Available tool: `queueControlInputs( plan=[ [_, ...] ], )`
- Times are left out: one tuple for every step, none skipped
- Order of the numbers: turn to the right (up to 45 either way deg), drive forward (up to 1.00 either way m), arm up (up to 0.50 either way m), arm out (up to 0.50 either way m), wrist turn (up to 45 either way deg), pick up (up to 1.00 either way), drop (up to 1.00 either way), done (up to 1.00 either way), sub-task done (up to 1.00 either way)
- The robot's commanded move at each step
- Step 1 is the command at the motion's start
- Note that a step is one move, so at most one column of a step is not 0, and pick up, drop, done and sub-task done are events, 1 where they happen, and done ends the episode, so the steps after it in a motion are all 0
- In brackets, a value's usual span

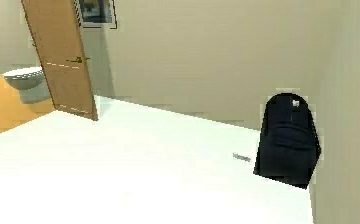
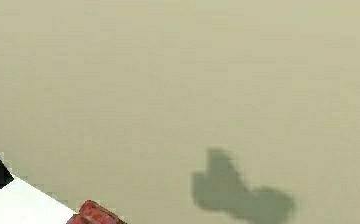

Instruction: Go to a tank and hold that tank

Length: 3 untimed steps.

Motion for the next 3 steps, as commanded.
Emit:
queueControlInputs(
  plan=[
    [-24.0, 0.0, 0.0, 0.0, 0.0, 0.0, 0.0, 0.0, 0.0],
    [0.0, 0.0, 0.12, 0.0, 0.0, 0.0, 0.0, 0.0, 0.0],
    [0.0, 0.0, 0.0, 0.14, 0.0, 0.0, 0.0, 0.0, 0.0]
  ],
)
